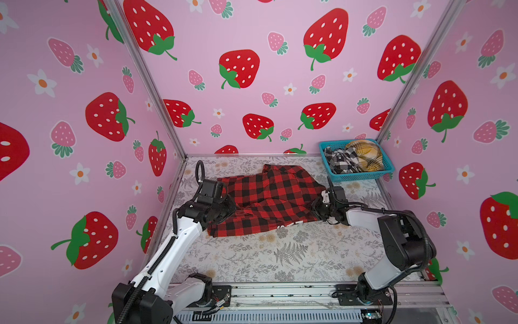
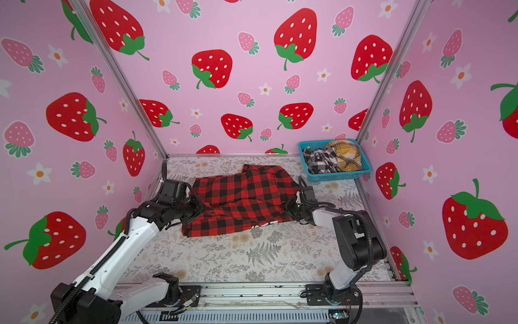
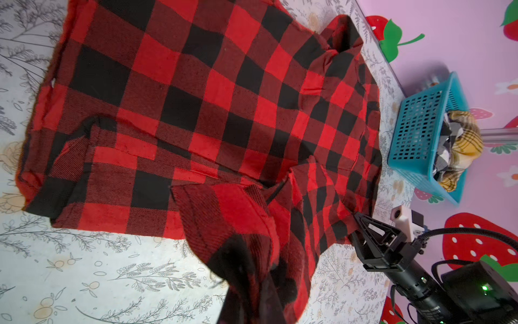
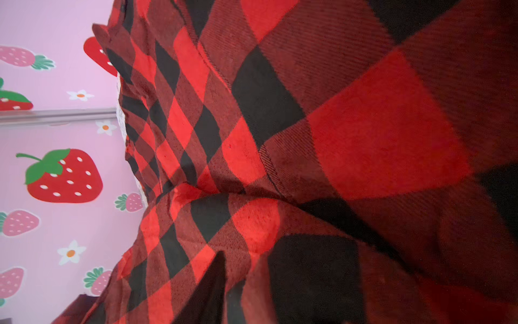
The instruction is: Fold and stack the long sleeve shirts
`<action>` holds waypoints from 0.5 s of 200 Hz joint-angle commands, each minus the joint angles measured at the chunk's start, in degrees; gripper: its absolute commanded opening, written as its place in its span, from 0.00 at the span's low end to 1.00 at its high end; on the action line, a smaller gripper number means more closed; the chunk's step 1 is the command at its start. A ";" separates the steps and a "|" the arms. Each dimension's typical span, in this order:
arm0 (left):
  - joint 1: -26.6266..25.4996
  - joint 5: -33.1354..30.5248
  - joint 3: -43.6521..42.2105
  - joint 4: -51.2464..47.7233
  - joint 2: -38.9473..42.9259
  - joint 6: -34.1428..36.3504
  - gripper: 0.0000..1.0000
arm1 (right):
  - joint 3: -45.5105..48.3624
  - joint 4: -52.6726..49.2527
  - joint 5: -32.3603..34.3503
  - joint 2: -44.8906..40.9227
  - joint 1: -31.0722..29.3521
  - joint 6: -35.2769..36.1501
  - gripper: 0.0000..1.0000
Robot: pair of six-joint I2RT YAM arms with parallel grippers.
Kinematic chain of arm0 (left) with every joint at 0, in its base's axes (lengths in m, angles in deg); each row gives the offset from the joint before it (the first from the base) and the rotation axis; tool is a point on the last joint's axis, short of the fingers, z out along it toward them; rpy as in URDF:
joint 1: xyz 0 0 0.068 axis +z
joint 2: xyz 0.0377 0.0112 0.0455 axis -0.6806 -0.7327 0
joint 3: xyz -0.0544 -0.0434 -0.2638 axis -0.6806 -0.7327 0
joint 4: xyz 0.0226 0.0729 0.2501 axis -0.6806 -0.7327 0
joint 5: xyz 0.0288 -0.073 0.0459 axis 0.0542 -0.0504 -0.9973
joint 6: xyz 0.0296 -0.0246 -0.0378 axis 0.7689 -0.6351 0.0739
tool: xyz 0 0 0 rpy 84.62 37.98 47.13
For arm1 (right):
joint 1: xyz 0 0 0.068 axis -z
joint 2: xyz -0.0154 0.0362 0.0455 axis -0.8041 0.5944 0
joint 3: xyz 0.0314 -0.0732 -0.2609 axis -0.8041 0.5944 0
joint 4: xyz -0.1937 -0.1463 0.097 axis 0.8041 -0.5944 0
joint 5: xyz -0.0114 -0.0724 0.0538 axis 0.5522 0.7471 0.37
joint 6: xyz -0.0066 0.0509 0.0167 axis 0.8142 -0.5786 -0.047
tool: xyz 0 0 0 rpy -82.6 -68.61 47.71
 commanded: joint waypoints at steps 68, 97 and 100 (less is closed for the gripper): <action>10.96 -3.14 -11.53 7.45 -11.72 3.77 0.00 | 6.31 7.57 -0.89 1.34 -3.41 -2.73 0.08; 11.58 -4.92 -13.26 8.15 -14.32 5.30 0.00 | 8.23 12.71 -2.72 3.50 -4.86 -5.15 0.07; 11.73 -5.01 -13.21 8.07 -14.68 5.44 0.00 | 8.16 12.83 -2.76 3.60 -5.05 -5.22 0.07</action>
